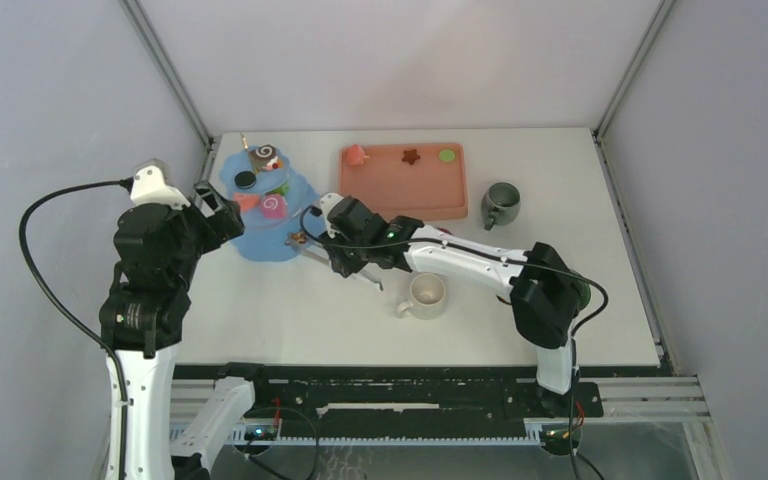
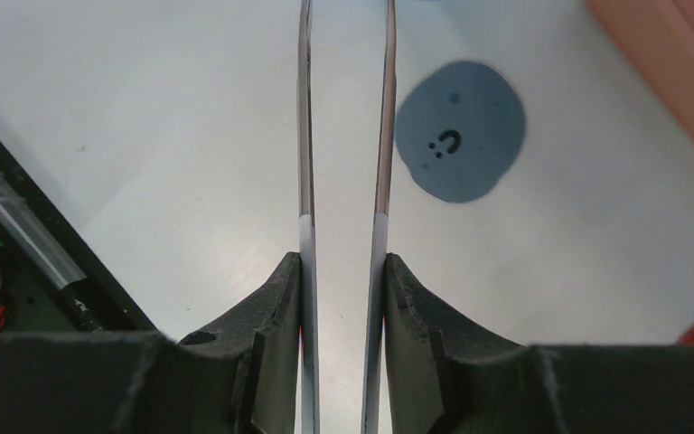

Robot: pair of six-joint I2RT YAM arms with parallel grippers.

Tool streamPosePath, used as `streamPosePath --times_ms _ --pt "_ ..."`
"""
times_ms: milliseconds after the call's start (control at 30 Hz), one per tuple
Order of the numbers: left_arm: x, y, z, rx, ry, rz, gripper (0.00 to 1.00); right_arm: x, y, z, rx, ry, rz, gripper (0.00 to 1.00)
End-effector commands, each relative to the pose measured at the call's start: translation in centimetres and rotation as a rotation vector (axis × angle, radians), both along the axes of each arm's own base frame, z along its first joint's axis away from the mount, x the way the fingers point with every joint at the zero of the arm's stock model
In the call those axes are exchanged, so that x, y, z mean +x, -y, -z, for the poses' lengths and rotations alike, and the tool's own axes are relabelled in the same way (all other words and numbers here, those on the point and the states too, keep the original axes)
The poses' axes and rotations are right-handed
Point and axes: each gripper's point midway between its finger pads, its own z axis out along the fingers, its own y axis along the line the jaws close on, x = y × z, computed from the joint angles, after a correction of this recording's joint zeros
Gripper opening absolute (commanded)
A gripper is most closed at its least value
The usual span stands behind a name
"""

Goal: Serve the afternoon tea

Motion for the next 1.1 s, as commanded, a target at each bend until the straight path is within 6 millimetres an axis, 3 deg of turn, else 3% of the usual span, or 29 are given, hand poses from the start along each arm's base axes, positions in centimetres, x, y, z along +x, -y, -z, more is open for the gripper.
streamPosePath --times_ms 0,500,900,1067 --pt "-0.3 -0.4 -1.8 0.007 0.054 -0.015 0.86 0.4 -4.2 -3.6 0.135 0.041 -0.032 0.14" --pt "-0.2 -0.6 -1.6 0.019 0.049 -0.02 0.86 1.6 -9.9 -1.3 0.161 -0.004 -0.048 0.14" --pt "0.0 -0.6 -1.3 0.021 0.044 -0.023 0.86 4.5 -13.4 -0.7 0.212 0.007 0.026 0.15" --pt "0.3 -0.4 -1.1 0.019 0.038 -0.013 0.86 5.6 -14.7 1.0 0.209 -0.01 0.059 0.16"
